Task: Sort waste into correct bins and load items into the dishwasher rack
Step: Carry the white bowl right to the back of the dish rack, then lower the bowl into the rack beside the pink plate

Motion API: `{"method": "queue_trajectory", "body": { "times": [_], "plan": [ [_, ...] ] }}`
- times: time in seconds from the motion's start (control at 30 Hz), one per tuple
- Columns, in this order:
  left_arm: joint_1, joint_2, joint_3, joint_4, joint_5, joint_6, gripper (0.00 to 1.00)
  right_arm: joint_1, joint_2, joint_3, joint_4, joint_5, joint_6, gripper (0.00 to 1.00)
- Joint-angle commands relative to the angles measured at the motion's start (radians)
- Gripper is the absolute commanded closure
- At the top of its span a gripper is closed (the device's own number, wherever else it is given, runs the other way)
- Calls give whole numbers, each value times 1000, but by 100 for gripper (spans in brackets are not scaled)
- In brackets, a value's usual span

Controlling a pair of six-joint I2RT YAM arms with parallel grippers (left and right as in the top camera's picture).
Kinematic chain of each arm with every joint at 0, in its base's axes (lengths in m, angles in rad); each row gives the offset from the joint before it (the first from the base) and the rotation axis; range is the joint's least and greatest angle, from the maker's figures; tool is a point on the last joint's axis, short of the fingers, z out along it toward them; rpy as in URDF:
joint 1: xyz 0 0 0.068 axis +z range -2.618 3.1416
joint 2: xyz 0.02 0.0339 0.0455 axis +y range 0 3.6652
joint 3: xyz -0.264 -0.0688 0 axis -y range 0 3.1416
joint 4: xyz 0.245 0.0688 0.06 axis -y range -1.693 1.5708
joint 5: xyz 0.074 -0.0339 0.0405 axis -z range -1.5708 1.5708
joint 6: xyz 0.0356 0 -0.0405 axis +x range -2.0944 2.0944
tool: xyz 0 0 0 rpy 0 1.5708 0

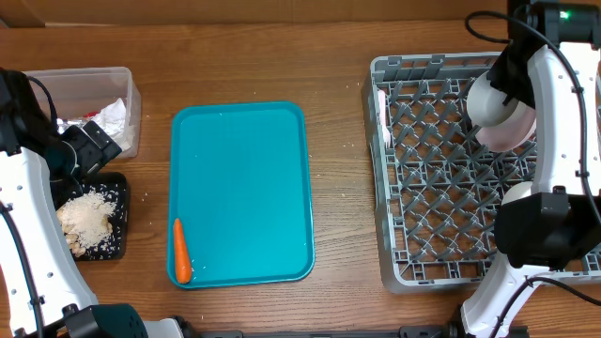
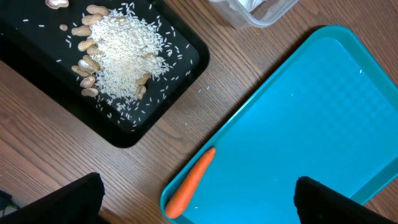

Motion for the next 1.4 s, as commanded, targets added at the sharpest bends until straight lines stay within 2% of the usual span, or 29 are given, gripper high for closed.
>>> {"method": "queue_trajectory", "body": {
  "times": [0.0, 0.43, 0.77, 1.03, 1.17, 1.37],
  "plan": [
    [3, 0, -1, 1, -11, -6, 0, -3, 9, 20, 11, -10, -29, 56],
    [3, 0, -1, 1, -11, -6, 0, -19, 64, 19, 49, -28, -40, 55],
    [3, 0, -1, 1, -11, -6, 0, -102, 66, 19, 40, -29, -62, 53],
    [3, 0, -1, 1, -11, -6, 0, -113, 66, 19, 41, -62, -66, 57],
    [3, 0, -1, 1, -11, -7, 0, -113, 66, 19, 41, -66, -66, 67],
    [3, 0, -1, 1, -11, -6, 0, -113, 66, 19, 39, -113, -66, 70]
  ]
}}
